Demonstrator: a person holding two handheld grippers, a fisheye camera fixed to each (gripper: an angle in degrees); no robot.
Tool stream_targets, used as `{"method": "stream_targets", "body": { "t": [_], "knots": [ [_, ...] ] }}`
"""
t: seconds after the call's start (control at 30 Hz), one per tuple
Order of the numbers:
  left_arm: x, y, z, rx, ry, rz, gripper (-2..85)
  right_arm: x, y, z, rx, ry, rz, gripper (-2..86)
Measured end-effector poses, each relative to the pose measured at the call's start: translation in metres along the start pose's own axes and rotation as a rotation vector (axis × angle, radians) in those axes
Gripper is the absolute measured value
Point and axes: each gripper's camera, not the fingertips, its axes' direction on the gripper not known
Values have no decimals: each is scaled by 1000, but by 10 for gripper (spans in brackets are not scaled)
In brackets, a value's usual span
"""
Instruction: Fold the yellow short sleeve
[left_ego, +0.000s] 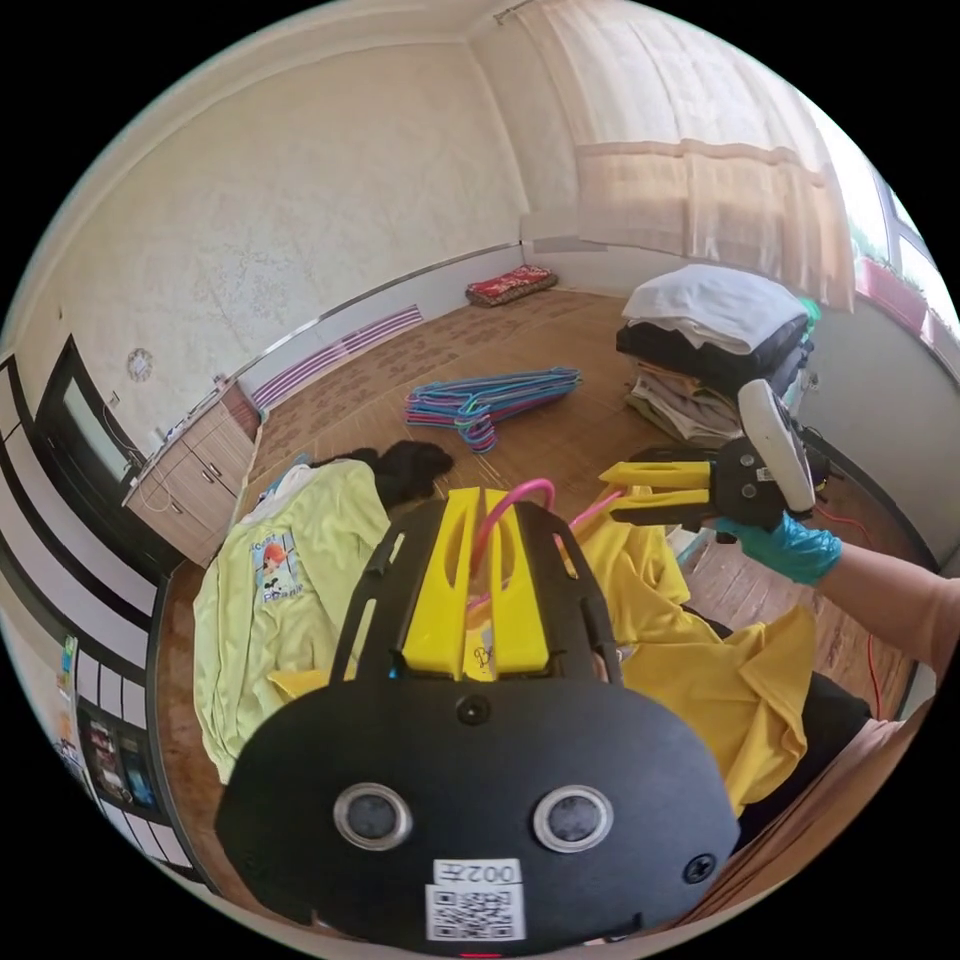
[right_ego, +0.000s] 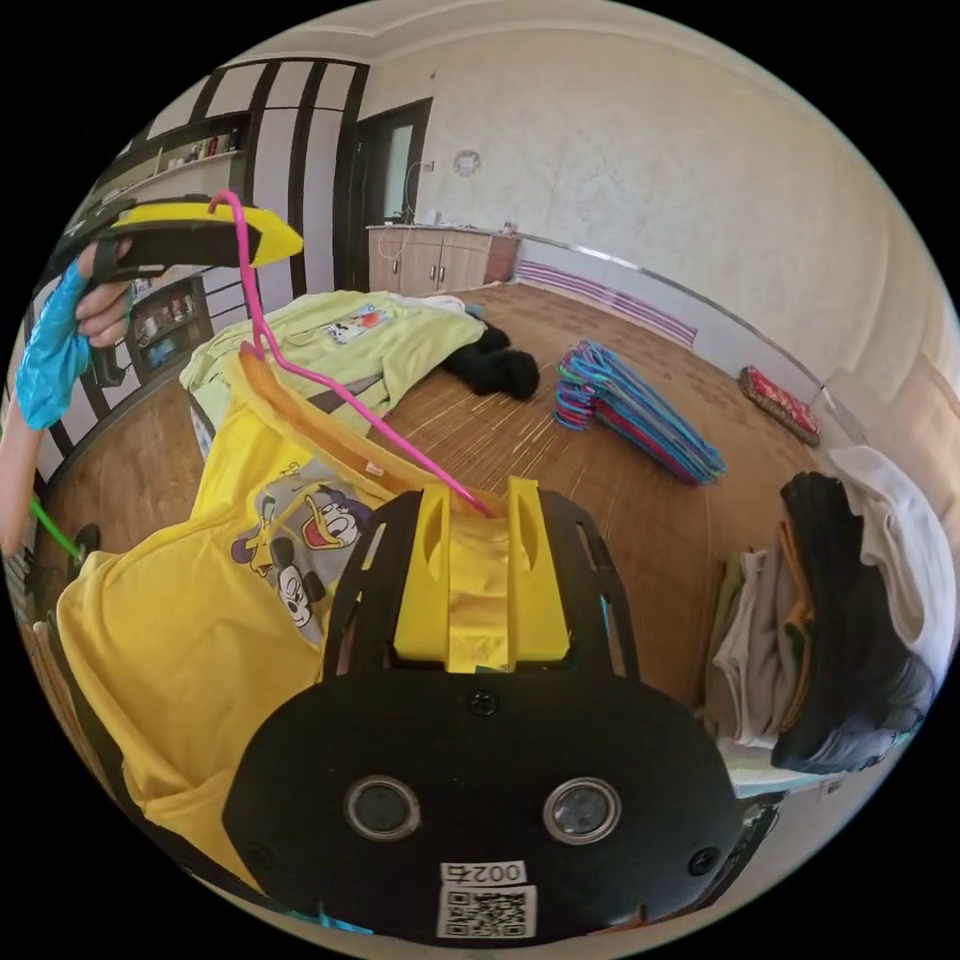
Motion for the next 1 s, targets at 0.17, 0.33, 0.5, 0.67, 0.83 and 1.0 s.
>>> {"method": "stream_targets", "body": {
  "t": [0.17, 0.33, 0.5, 0.67, 0.83, 1.0],
  "knots": [
    [4, 1, 7, -28, -16, -1, -9, -5, 28, 4, 4, -22, -4, 91],
    [3, -8, 11, -62, -116, 3, -9, 6, 52, 3, -6, 19, 68, 95],
    [-7, -12, 11, -56, -106, -14, -10, 28, 76, 1, 16, -79, 154, 79],
    [-8, -15, 12, -72, -165, -14, -10, 38, 88, 0, 44, -125, 197, 65],
    [-22, -14, 14, -87, -174, -42, -10, 47, 102, -1, 91, -177, 242, 56],
    [-38, -12, 9, -82, -177, -74, -10, 70, 124, -3, 183, -347, 317, 38]
  ]
}}
